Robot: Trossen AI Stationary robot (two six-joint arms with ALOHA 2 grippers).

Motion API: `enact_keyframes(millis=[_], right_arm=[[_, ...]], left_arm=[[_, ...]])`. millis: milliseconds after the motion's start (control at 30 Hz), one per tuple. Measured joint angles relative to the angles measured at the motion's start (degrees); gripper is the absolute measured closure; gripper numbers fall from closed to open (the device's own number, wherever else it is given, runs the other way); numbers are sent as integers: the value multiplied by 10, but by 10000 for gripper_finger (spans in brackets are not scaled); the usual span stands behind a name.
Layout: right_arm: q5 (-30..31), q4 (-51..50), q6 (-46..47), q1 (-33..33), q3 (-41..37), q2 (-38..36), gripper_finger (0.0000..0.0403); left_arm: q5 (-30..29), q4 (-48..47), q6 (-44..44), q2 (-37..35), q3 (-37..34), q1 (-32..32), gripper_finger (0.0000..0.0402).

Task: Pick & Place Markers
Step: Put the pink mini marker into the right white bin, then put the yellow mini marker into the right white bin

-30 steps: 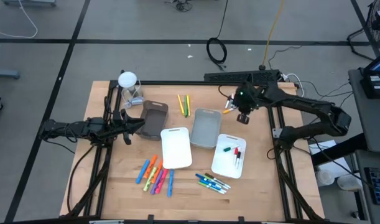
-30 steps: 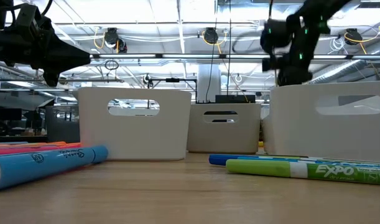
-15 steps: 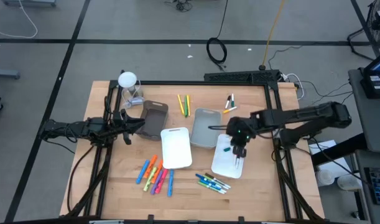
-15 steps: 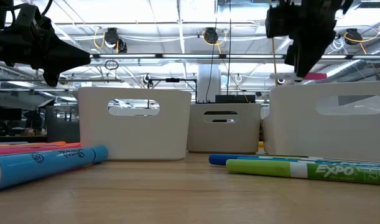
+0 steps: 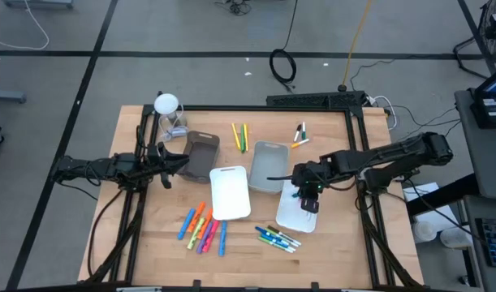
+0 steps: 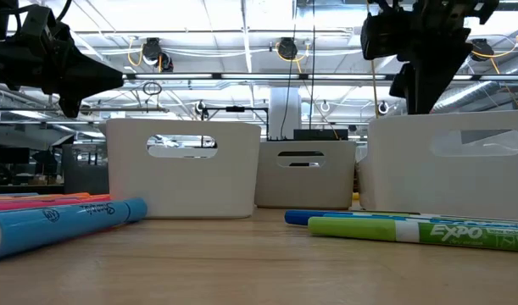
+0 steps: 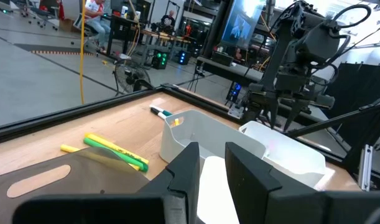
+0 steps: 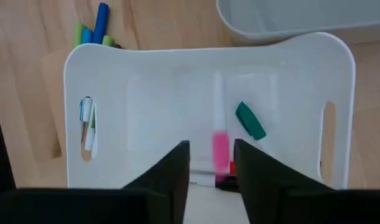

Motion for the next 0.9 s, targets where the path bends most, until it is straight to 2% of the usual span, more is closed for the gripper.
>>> enact_keyframes(millis=[133, 333, 467, 600, 767, 900], right_arm=[[14, 19, -26, -2, 0, 0, 264], [115, 13, -104, -26, 0, -8, 256], [179, 13, -160, -63, 0, -21, 259], [211, 13, -208, -130, 0, -27, 257], [198, 40, -287, -256, 0, -22, 248], [119, 81, -369, -365, 0, -3, 239]], left_arm=[[0, 0, 0, 0, 0, 0, 323], [0, 1, 0, 0, 0, 0, 323], [0, 1, 0, 0, 0, 0, 323], [0, 1, 0, 0, 0, 0, 323], [0, 1, 0, 0, 0, 0, 323], [0, 1, 0, 0, 0, 0, 323]])
